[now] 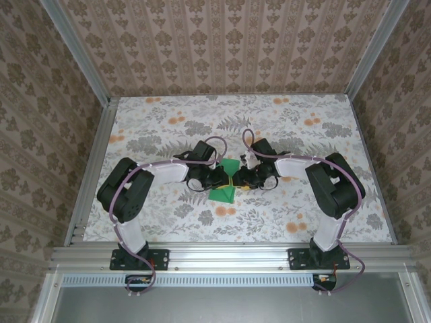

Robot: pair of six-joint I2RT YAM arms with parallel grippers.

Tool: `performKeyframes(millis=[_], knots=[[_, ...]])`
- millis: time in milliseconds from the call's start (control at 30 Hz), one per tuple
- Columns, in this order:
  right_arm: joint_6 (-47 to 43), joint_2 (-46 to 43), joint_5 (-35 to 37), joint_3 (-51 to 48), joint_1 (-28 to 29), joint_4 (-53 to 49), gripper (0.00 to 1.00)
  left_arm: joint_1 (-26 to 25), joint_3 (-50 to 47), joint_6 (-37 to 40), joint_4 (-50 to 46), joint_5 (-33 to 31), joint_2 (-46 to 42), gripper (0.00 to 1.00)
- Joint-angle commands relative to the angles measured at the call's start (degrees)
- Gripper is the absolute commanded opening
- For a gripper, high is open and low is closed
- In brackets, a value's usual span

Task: Fold a paper plane with a square sheet of paper (pick it up from the middle)
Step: Fold the triangle a second time at the center of the table.

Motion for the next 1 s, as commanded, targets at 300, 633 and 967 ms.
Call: performKeyframes(millis=[300, 633, 967], knots=[[2.6, 1.6, -3.0, -0.7, 0.0, 5.2, 0.28, 0.3, -0.5, 0.4, -0.4, -0.5, -0.2, 0.10], [2.2, 1.9, -1.8, -0.8, 0.0, 4.6, 0.13, 0.3, -0.6, 0.2, 0.1, -0.2, -0.7, 0.09], [0.4, 2.4, 3.4, 0.0, -0.1, 3.7, 0.05, 0.3, -0.5, 0.0, 0.7, 1.1, -1.8, 0.14]])
